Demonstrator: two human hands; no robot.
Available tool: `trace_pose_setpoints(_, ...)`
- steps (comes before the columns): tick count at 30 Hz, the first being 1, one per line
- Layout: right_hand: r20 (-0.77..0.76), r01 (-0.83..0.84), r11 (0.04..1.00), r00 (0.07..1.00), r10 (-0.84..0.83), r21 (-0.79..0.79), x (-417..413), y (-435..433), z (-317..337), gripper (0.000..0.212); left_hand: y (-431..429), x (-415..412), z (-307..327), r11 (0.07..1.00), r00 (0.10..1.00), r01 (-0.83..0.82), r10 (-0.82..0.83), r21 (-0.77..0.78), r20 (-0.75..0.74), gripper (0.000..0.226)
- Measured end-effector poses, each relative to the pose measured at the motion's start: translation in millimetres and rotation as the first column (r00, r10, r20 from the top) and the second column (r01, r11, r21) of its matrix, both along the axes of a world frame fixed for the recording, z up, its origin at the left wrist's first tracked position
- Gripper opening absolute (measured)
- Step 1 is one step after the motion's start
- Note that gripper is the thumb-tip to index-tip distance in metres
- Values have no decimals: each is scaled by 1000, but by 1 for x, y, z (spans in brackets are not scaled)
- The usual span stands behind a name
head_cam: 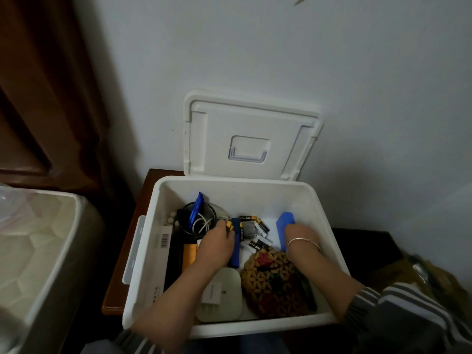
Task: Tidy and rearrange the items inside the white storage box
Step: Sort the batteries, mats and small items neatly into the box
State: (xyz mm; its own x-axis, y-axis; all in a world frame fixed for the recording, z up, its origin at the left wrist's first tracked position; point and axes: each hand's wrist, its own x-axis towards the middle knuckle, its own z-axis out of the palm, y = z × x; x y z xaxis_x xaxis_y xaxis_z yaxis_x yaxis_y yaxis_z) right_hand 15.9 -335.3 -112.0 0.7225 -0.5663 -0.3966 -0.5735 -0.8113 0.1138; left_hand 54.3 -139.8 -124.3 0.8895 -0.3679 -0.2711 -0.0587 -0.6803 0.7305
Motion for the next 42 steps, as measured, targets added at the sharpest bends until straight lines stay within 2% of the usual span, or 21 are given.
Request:
trace_pose_setpoints(4,-13,-105,991,995,104,-89,-3,3,6,34,0,0,-3,1000,1000,3,-3,6,3,17)
trace_pose_setpoints(6,35,-161,979,985,166,-126,-7,5,12,33,1,0,-5,1000,1000,8,-8,2,4,16)
trace_pose_setpoints(7,81,-164,975,981,177,-147,-10,5,19,31,1,0,-5,1000,1000,12,-12,1,5,17)
trace_pose_setpoints(9,216,-218,925,932,292,-313,-20,5,38,23,1,0,-7,1000,1000,14,-14,-6,-3,17)
trace_pose_setpoints(11,411,-185,861,819,402,-473,-36,1,59,19,1,0,-9,1000,1000,8,-9,-24,-25,16)
trace_pose_setpoints(12,518,-129,870,758,396,-476,-44,-6,65,24,0,0,-10,999,999,3,-5,-34,-40,17)
trace_pose_setpoints(13,579,-101,889,725,373,-446,-51,-16,68,30,0,0,-10,999,998,-1,-2,-48,-59,17)
trace_pose_setpoints(14,608,-67,924,735,301,-377,-54,-26,71,38,-1,-1,-10,998,997,-3,-2,-68,-82,16)
trace_pose_setpoints(16,571,-17,994,818,78,-111,-55,-42,72,57,-3,-3,-9,993,989,-2,-16,-121,-145,15)
trace_pose_setpoints(18,516,14,984,850,-105,177,-51,-51,66,69,-4,-7,-6,981,967,-19,-31,-192,-254,15)
trace_pose_setpoints(20,454,-16,943,879,-145,332,-45,-51,57,63,-6,-11,-4,969,930,-47,-46,-244,-364,16)
trace_pose_setpoints(24,422,-27,915,893,-160,403,-38,-55,45,40,-13,-16,2,964,859,-29,-111,-265,-499,18)
trace_pose_setpoints(28,459,-58,907,875,-155,417,-37,-57,41,35,-37,-2,5,948,781,-101,-113,-303,-614,22)
trace_pose_setpoints(31,482,-74,916,865,-137,394,-36,-57,37,33,-63,14,0,965,815,-18,-137,-261,-564,22)
trace_pose_setpoints(36,503,-92,941,860,-89,324,-36,-58,34,34,-97,40,-31,977,947,212,-209,-14,-244,11)
trace_pose_setpoints(39,492,-85,952,868,-74,293,-36,-57,35,36,-106,46,-47,961,966,253,-244,107,-89,26)
trace_pose_setpoints(42,481,-76,959,874,-67,272,-35,-57,34,39,-114,49,-58,934,943,314,-328,172,53,22)
